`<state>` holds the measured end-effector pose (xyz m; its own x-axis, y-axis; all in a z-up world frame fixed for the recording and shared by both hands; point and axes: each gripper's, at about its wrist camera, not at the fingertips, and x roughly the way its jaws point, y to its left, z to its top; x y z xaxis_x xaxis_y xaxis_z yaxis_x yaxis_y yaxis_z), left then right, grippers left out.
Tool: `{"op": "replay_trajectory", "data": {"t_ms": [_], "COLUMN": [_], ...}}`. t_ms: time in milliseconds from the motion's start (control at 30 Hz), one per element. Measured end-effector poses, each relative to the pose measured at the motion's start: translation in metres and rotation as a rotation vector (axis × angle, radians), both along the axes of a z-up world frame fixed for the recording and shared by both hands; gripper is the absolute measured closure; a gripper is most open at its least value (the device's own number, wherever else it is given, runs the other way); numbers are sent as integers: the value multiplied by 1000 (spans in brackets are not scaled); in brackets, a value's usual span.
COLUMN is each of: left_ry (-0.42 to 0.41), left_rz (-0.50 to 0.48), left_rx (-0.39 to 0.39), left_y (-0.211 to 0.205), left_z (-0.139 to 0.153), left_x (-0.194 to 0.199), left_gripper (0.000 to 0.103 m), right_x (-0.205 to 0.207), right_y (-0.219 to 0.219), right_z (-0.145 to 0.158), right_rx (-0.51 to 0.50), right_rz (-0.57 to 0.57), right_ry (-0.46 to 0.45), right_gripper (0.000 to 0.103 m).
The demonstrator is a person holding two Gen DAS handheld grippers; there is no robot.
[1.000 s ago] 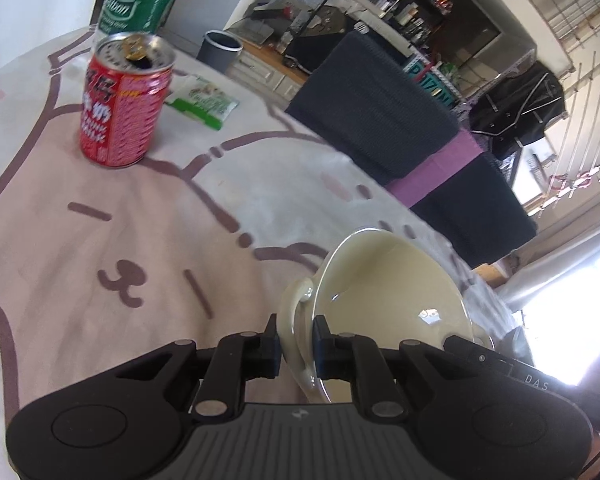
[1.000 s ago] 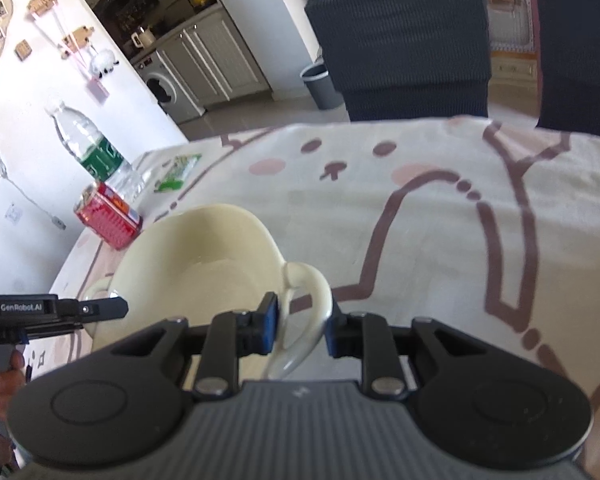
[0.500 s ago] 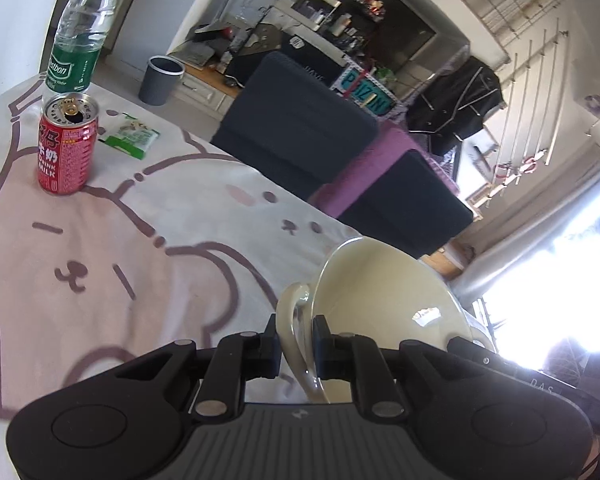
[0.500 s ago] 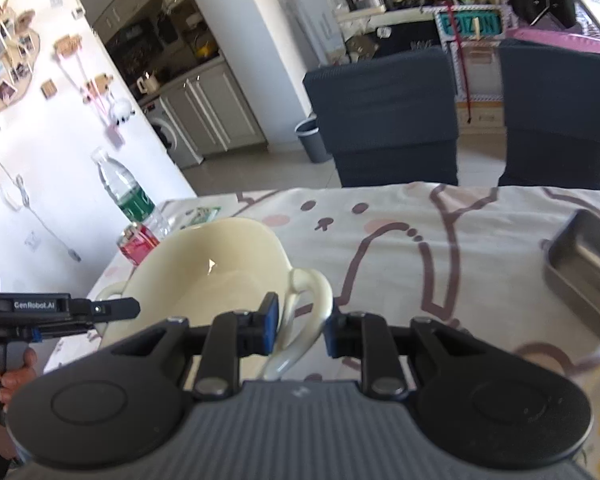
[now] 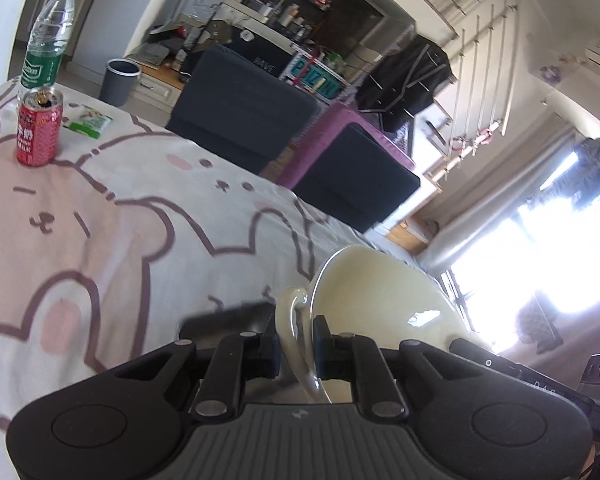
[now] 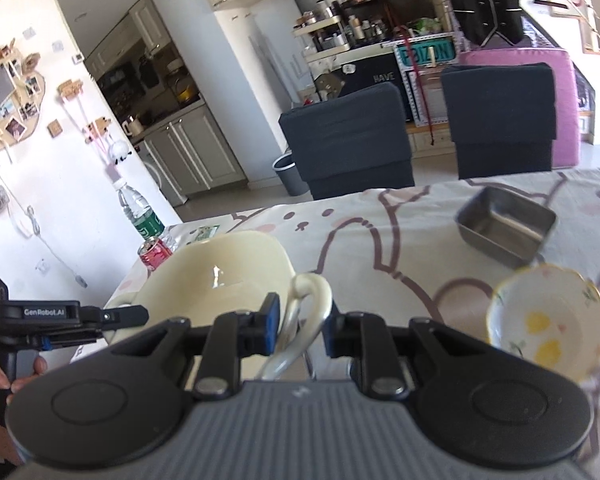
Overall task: Organize plates and bowls
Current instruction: 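Carry the cream bowl with both grippers toward the steel trays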
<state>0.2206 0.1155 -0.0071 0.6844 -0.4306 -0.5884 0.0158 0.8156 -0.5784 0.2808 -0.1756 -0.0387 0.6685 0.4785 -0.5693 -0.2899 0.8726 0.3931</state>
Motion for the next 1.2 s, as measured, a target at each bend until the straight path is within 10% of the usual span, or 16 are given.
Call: {"op": "replay_trajectory", "data": {"t_ms": [1200], "left_ry": [128], "left_rz": [-127], "left_rx": [34], "left_y": [-10], "left_z": [-83], "left_x": [-53], "left_gripper": [84], "right_x": [-83], "right_y": [-6], "right_z": [-63], "right_rx": [-69], "right_rz": [-40], "right_ry": [175], "right_gripper": [78]}}
